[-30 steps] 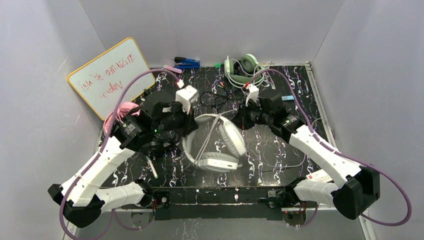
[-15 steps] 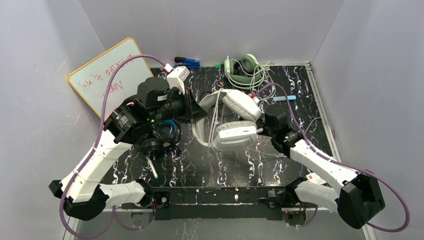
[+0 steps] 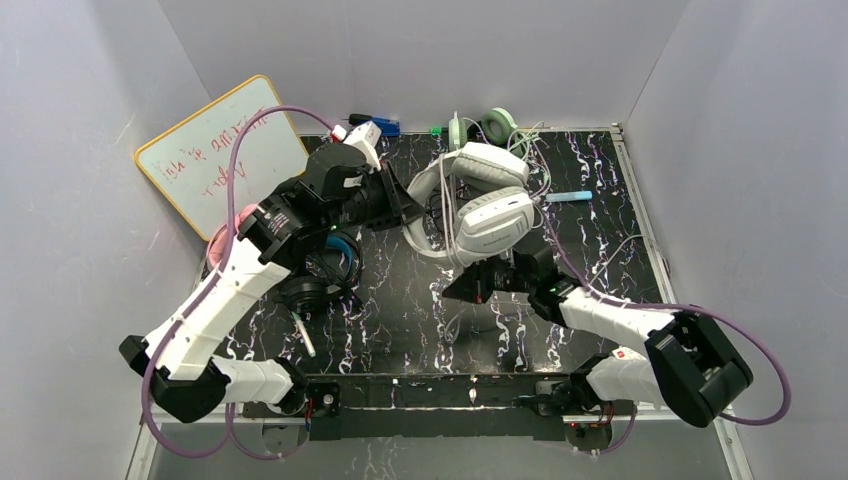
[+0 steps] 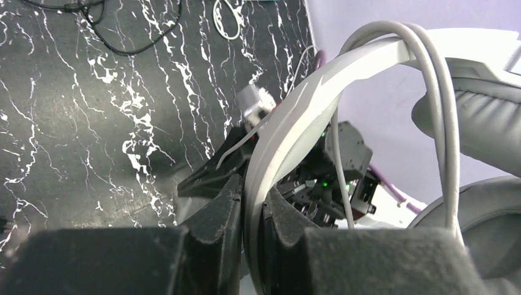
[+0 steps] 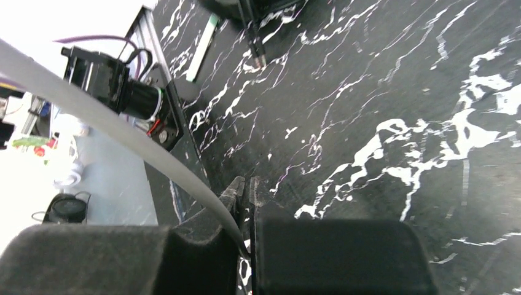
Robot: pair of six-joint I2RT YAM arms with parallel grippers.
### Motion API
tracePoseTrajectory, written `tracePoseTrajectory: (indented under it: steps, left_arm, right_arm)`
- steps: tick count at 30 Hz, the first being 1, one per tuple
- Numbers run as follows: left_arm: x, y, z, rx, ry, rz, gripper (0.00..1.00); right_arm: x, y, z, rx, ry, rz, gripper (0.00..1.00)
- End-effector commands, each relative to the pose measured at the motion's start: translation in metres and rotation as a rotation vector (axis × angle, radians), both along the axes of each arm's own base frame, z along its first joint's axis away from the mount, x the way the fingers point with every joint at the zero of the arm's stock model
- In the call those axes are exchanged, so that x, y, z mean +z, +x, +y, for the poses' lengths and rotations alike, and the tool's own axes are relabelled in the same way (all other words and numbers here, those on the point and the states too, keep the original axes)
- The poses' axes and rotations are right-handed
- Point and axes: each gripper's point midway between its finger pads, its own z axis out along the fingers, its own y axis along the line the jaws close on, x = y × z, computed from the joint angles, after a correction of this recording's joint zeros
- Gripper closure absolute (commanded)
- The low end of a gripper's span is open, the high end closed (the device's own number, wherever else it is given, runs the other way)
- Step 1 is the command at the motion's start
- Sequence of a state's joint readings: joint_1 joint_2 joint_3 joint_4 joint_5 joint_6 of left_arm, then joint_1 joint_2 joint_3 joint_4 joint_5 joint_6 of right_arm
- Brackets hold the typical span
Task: Wrap the headphones
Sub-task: Wrap the headphones cable around the headphones.
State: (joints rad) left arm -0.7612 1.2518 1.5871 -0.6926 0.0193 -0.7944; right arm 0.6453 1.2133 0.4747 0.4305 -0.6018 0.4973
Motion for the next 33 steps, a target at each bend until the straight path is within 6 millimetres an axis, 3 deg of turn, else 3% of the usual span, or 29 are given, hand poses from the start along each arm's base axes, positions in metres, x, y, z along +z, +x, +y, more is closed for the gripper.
tracePoseTrajectory:
  steps: [1, 9, 18, 24, 29, 33]
  left_arm:
    - [0.068, 0.020, 0.004, 0.130, -0.190, -0.141, 1.00]
    - [0.057, 0.059, 0.044, 0.364, -0.024, -0.207, 1.00]
    - [0.014, 0.102, 0.099, 0.595, 0.248, -0.280, 1.00]
    - [-0.013, 0.110, 0.112, 0.613, 0.371, -0.283, 1.00]
    - [-0.043, 0.112, 0.130, 0.614, 0.563, -0.281, 1.00]
    - [-0.079, 0.110, 0.112, 0.380, 0.697, -0.268, 1.00]
  right_arm:
    - [-0.002, -0.016, 0.015, 0.058, 0.033, -0.015, 0.86]
    - [0.005, -0.050, 0.025, 0.101, 0.069, 0.011, 0.86]
    - [0.063, -0.092, 0.029, 0.132, 0.166, -0.011, 0.86]
    - [0.103, -0.089, 0.020, 0.067, 0.197, -0.040, 0.97]
    - [0.130, -0.079, 0.020, 0.030, 0.175, -0.078, 0.98]
    - [0.140, -0.064, 0.029, 0.016, 0.080, -0.107, 0.96]
